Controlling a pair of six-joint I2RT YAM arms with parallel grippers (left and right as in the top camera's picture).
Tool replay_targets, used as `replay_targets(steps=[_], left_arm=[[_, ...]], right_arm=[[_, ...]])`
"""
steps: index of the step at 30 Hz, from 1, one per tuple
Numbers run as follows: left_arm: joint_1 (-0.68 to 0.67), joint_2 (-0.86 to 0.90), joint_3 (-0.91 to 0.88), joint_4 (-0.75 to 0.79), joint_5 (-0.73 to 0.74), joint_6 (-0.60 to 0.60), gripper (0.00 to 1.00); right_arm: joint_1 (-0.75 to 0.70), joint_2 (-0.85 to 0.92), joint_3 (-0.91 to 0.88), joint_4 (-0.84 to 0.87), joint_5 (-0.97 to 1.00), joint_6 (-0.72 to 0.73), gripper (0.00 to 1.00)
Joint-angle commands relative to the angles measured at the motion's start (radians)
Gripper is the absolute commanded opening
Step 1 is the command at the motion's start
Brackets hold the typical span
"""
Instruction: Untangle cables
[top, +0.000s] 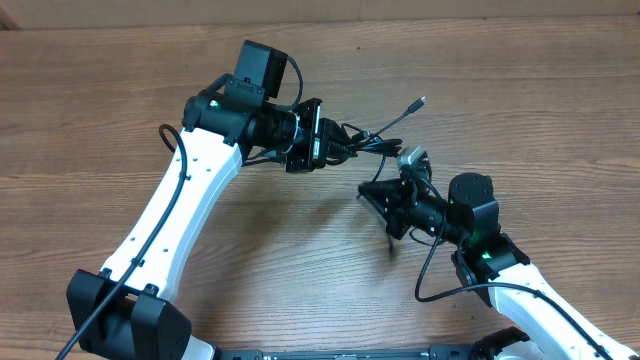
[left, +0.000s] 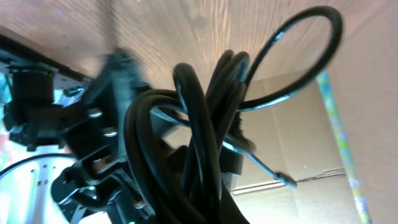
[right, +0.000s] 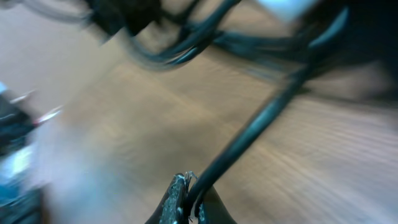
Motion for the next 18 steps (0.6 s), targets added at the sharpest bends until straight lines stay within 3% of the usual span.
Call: replay_targets(steps=[1, 8, 14, 16, 18], left_arm=[[0.049, -0.019, 0.014, 0.043, -0.082, -0.050, 0.05], [0.129, -0.019, 0.014, 0.097, -0.197, -0.075, 0.05], [0.138, -0.019, 0.014, 0.097, -0.206, -0.048, 0.07], [0.138, -0.019, 0.014, 0.097, -0.205, 0.007, 0.07], [0.138, -0.019, 0.014, 0.097, -0.211, 0.116, 0.05]], right_arm=[[0.005, 0.003, 0.012, -0.047, -0.267, 0.045, 0.04], [0.005, 0.003, 0.012, -0.244, -0.310, 0.058, 0.04], [0.005, 0.003, 0.012, -0.263, -0.251, 0.060, 0.04], [0.005, 0.003, 0.012, -0.262, -0.190, 0.060, 0.11], [0.003, 0.003, 0.012, -0.261, -0.132, 0.064, 0.31]])
